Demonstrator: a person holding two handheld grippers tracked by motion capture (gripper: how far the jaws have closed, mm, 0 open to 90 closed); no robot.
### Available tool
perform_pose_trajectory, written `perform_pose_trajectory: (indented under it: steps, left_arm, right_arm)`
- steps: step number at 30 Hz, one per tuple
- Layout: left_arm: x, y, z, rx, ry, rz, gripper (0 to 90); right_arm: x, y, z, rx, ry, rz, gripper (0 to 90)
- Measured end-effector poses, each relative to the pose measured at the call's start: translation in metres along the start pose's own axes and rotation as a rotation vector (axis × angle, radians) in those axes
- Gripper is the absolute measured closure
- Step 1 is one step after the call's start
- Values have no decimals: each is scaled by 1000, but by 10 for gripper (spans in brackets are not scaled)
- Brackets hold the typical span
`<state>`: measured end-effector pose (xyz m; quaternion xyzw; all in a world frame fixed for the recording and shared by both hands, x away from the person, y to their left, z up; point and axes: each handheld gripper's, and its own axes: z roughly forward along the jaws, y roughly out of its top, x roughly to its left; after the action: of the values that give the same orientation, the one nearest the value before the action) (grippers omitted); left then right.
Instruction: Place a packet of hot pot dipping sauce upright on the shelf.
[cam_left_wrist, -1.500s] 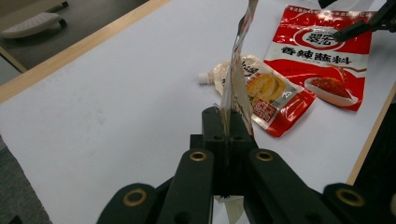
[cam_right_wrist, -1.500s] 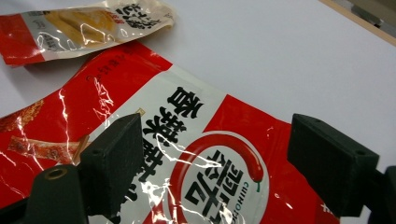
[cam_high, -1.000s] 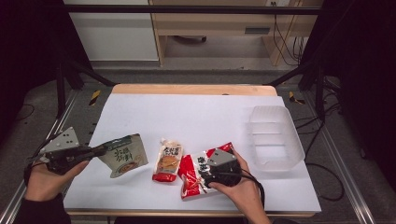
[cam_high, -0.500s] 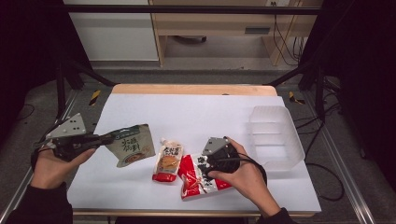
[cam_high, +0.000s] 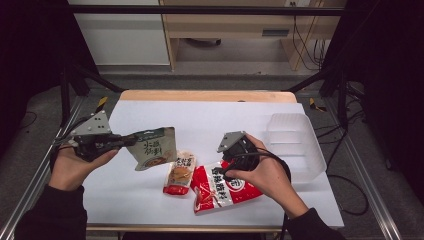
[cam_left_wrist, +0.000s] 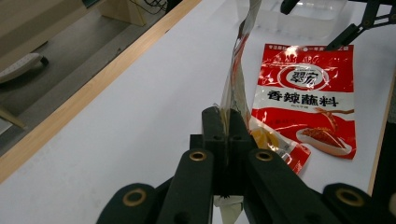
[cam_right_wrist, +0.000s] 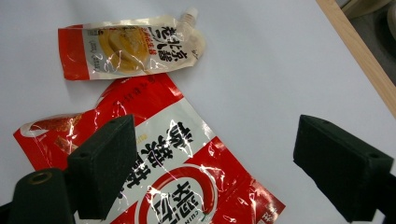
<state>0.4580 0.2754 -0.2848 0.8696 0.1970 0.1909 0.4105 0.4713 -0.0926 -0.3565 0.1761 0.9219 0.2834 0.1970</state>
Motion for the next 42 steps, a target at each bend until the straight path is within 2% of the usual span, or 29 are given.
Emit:
perform_pose_trajectory:
  steps: [4, 13, 23, 26, 30, 35, 42]
  left_arm:
    - [-3, 14, 6, 6, -14, 29, 900]
    - [-3, 30, 23, 6, -44, 62, 900]
    - [-4, 45, 43, 27, -80, 103, 900]
    - [-6, 49, 49, 22, -89, 123, 900]
    - [-8, 53, 56, 13, -101, 120, 900]
    - [-13, 60, 60, 22, -108, 145, 900]
    - [-21, 64, 67, 27, -125, 168, 900]
  right_arm:
    - [-3, 7, -4, 2, -11, -26, 136]
    - [-10, 23, -19, 31, -20, -36, 143]
    - [-27, 33, -28, 60, 9, -42, 146]
    - [-30, 37, -31, 58, 45, -66, 264]
    - [-32, 40, -33, 63, 71, -82, 279]
    - [-32, 48, -38, 81, 73, -117, 279]
    - [-30, 55, -42, 102, 96, -150, 374]
